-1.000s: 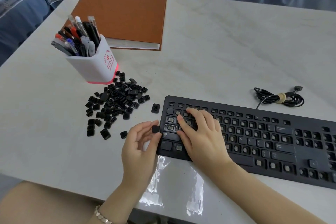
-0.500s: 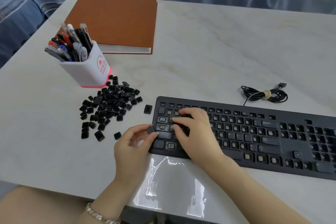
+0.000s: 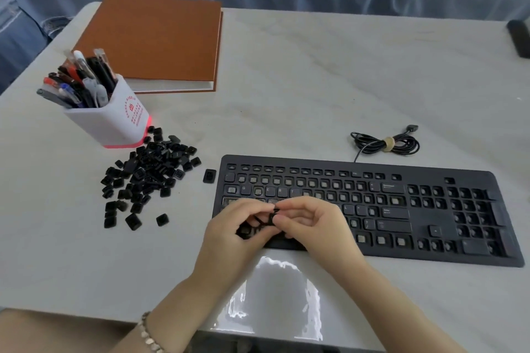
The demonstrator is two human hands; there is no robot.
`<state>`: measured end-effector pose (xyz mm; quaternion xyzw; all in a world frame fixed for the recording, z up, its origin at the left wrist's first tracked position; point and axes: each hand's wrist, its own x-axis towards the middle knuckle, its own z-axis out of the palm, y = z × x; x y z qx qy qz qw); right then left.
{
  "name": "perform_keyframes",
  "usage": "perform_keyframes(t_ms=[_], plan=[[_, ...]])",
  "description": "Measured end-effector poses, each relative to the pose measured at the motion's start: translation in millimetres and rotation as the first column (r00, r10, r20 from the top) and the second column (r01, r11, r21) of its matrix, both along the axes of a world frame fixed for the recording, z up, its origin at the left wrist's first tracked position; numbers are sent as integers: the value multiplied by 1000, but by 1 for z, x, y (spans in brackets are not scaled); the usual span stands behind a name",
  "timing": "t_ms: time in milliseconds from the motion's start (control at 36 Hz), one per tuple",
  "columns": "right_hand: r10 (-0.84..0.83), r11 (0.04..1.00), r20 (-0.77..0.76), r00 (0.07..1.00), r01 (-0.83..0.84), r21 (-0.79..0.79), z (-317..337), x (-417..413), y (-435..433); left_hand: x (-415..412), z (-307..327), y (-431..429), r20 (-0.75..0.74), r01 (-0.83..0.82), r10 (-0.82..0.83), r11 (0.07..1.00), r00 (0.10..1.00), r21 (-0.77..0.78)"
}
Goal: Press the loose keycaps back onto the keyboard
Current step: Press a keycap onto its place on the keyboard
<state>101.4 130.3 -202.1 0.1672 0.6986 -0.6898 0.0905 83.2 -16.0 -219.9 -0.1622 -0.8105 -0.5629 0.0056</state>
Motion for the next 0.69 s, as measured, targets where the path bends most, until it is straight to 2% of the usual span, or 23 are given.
perform_keyframes(t_ms=[83, 194, 333, 500, 611, 694], plan=[[-54, 998, 3, 999, 54, -39, 2, 5, 10, 1, -2, 7, 1, 41, -41, 999, 999, -4], [-136, 988, 34, 990, 138, -66, 5, 15, 28, 0, -13, 11, -139, 40, -66, 983, 988, -182], [-190, 971, 17, 982, 185, 150, 3, 24, 56, -1, -26, 10, -241, -85, -2, 932, 971, -353], [-215, 918, -77, 974, 229, 324, 0, 19, 79, -6, -40, 8, -285, -158, -15, 803, 959, -575], [-127, 863, -115, 985, 167, 477, -5, 8, 85, -6, -42, 9, -318, -187, -24, 766, 948, -615], [8, 775, -154, 988, 91, 625, -10, -1, 85, -6, -44, 9, -345, -207, -25, 758, 938, -618]])
